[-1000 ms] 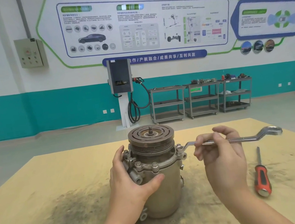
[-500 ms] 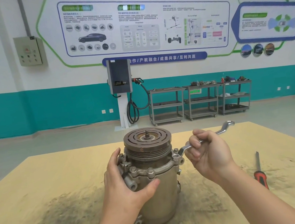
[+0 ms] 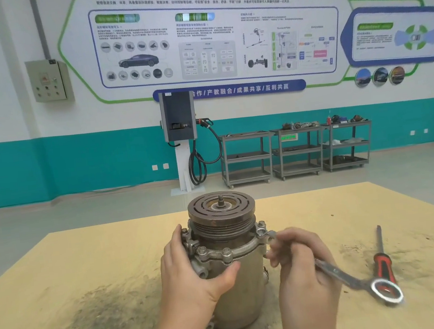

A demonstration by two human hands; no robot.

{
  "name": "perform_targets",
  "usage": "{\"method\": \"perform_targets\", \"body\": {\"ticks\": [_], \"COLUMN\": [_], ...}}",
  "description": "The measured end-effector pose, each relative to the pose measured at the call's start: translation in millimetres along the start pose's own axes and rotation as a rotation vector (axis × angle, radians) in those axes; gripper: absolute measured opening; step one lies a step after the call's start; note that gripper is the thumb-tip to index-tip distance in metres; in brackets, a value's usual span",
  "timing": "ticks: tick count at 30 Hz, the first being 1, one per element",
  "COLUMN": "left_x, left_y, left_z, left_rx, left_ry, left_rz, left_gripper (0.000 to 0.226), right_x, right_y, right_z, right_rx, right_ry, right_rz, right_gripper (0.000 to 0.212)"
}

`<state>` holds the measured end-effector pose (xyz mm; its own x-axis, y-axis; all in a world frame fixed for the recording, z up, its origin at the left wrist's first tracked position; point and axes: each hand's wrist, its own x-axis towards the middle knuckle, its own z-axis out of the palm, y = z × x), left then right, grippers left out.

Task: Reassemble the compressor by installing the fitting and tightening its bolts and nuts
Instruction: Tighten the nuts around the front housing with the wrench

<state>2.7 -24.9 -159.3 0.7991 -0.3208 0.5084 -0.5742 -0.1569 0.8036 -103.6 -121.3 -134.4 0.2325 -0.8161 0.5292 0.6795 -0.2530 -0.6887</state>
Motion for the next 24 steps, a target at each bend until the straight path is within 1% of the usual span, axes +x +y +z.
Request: {"method": "perform_targets", "body": {"ticks": [1, 3, 5, 6, 8, 10, 11, 13, 14, 15, 16, 18, 20, 21, 24], "left_x": [-2.8, -10.5, -24.3, -32.4, -48.7, -60.6, -63.3, -57.8, -49.3, -37.2, -23.8, 0.5, 11.6, 12.1, 12.6], "left_y": [3.0, 13.2, 30.9, 42.3, 67.9, 83.0, 83.7, 72.8, 66.0, 59.7, 53.1, 41.6, 31.5, 26.0, 11.2], "left_z": [0.7, 5.8, 16.4, 23.4, 35.9, 40.9, 39.6, 27.6, 17.2, 6.4, -3.3, -15.5, -17.4, -16.1, -11.9], "left_rx": [0.028, 0.104, 0.209, 0.239, 0.255, 0.282, 0.281, 0.217, 0.184, 0.155, 0.095, -0.126, -0.312, -0.349, -0.397], "left_ry": [0.015, 0.074, 0.153, 0.185, 0.168, 0.147, 0.177, 0.298, 0.31, 0.268, 0.188, -0.027, -0.228, -0.28, -0.315], "left_rz": [-0.011, -0.034, -0.087, -0.123, -0.201, -0.249, -0.239, -0.129, -0.081, -0.056, -0.052, -0.115, -0.157, -0.147, -0.133], "left_gripper": [0.13, 0.131, 0.13, 0.128, 0.127, 0.124, 0.121, 0.11, 0.105, 0.102, 0.1, 0.1, 0.106, 0.11, 0.119], "right_x": [3.0, 20.7, 38.9, 44.7, 50.6, 55.8, 58.8, 65.0, 67.8, 71.2, 75.4, 85.7, 95.4, 98.4, 99.3], "right_y": [-5.6, -17.3, -25.5, -26.9, -24.8, -22.3, -21.9, -21.3, -20.6, -19.3, -18.1, -16.0, -11.5, -7.9, 5.2], "right_z": [1.4, -1.5, -8.8, -11.5, -16.2, -20.2, -23.4, -28.9, -31.1, -32.9, -33.6, -33.1, -30.3, -29.1, -29.1], "right_rx": [0.014, 0.155, 0.281, 0.302, 0.308, 0.329, 0.337, 0.345, 0.345, 0.342, 0.336, 0.323, 0.347, 0.35, 0.277], "right_ry": [-0.001, 0.035, 0.069, 0.062, 0.032, 0.021, 0.02, -0.002, -0.027, -0.053, -0.073, -0.1, -0.129, -0.139, -0.153], "right_rz": [-0.001, 0.036, 0.134, 0.2, 0.334, 0.419, 0.444, 0.478, 0.499, 0.525, 0.554, 0.623, 0.721, 0.774, 0.84], "right_gripper": [0.031, 0.027, 0.021, 0.02, 0.017, 0.014, 0.014, 0.013, 0.013, 0.012, 0.011, 0.012, 0.013, 0.013, 0.014]}}
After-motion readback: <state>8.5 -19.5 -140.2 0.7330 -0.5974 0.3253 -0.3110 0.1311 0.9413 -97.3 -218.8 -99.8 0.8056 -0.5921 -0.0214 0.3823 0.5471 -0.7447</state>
